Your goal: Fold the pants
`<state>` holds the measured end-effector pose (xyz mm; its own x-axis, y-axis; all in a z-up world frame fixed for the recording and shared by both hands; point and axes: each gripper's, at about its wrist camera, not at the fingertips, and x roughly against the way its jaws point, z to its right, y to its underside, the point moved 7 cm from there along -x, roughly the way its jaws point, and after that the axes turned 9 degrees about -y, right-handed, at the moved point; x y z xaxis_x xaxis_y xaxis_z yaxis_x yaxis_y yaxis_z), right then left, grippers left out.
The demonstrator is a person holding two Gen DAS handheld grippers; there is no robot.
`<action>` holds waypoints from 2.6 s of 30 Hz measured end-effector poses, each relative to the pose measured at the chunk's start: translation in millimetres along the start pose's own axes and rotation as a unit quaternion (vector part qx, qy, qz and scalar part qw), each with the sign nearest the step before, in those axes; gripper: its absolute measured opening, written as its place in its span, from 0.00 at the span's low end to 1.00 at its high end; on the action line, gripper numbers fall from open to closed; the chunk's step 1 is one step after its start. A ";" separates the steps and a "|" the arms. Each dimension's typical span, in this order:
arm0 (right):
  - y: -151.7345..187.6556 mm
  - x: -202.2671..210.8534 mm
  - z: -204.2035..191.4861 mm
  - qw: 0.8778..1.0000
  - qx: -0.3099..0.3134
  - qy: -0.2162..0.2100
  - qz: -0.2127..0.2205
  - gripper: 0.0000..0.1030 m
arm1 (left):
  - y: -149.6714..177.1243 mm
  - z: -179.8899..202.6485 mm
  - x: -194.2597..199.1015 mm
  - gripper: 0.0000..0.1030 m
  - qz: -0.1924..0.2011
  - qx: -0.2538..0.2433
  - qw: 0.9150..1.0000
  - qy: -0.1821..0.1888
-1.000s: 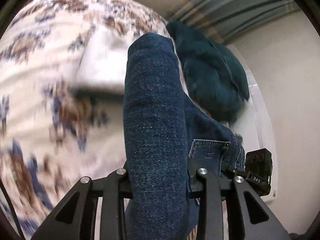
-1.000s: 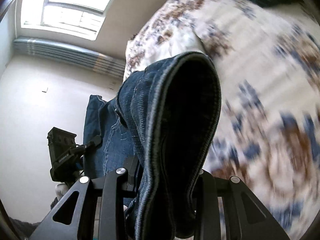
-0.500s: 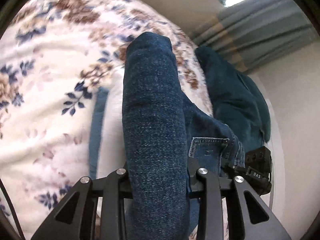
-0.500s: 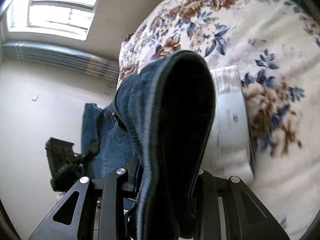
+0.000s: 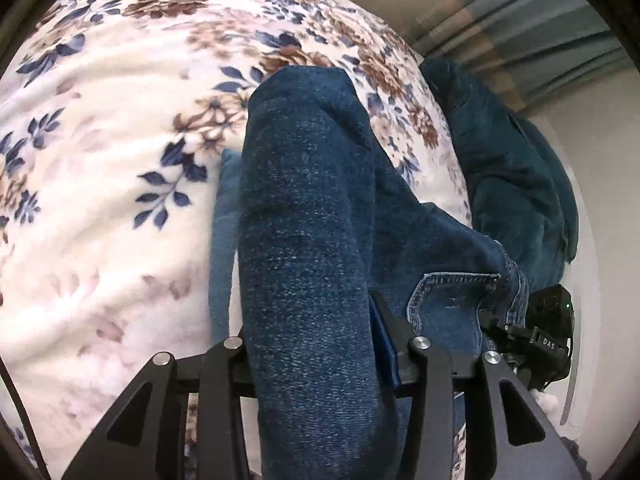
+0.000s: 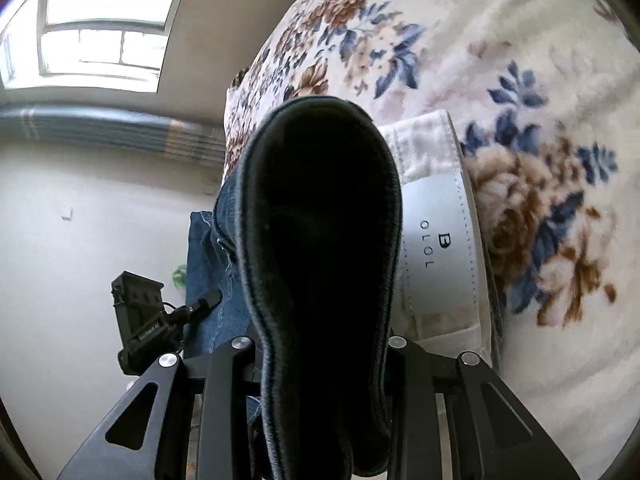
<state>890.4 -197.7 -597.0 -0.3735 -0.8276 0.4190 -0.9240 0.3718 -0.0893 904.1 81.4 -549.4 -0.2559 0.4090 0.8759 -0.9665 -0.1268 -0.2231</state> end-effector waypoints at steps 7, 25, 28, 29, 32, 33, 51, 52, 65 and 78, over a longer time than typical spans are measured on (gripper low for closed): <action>0.9 9.6 -22.4 0.990 0.059 0.126 0.006 0.80 | 3.0 -7.7 25.1 0.66 0.030 0.030 0.994 -0.098; 81.6 57.0 -111.3 0.860 0.238 0.447 0.058 0.88 | 76.3 57.6 94.6 1.00 0.095 -0.072 0.956 -0.268; 101.5 70.5 -128.2 0.858 0.236 0.452 0.066 0.89 | 87.3 66.4 115.1 1.00 0.108 -0.080 0.953 -0.273; 107.5 74.3 -133.9 0.859 0.236 0.450 0.067 0.89 | 92.1 69.4 122.7 1.00 0.111 -0.082 0.951 -0.276; 125.9 92.2 -152.7 0.860 0.235 0.448 0.072 0.89 | 108.2 79.1 147.3 1.00 0.120 -0.083 0.952 -0.269; 131.5 97.7 -158.8 0.859 0.236 0.448 0.074 0.89 | 113.2 81.7 156.9 1.00 0.124 -0.083 0.951 -0.269; 312.4 260.9 -344.6 0.862 0.270 0.406 0.139 0.89 | 262.9 159.1 372.7 1.00 0.205 -0.092 0.936 -0.271; 325.0 270.0 -354.9 0.862 0.272 0.403 0.142 0.89 | 268.1 162.6 380.7 1.00 0.208 -0.092 0.936 -0.269; 486.0 400.3 -478.5 0.850 0.304 0.383 0.196 0.89 | 387.0 216.8 522.1 1.00 0.269 -0.108 0.922 -0.257; 582.8 474.8 -546.4 0.847 0.326 0.363 0.210 0.89 | 453.7 237.7 586.0 1.00 0.285 -0.123 0.917 -0.251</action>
<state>219.3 -144.2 43.7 -0.7508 -0.1151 0.6504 -0.6589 0.0631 -0.7496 320.4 48.8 -35.6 -0.7394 -0.1366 0.6592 -0.6692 0.0418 -0.7419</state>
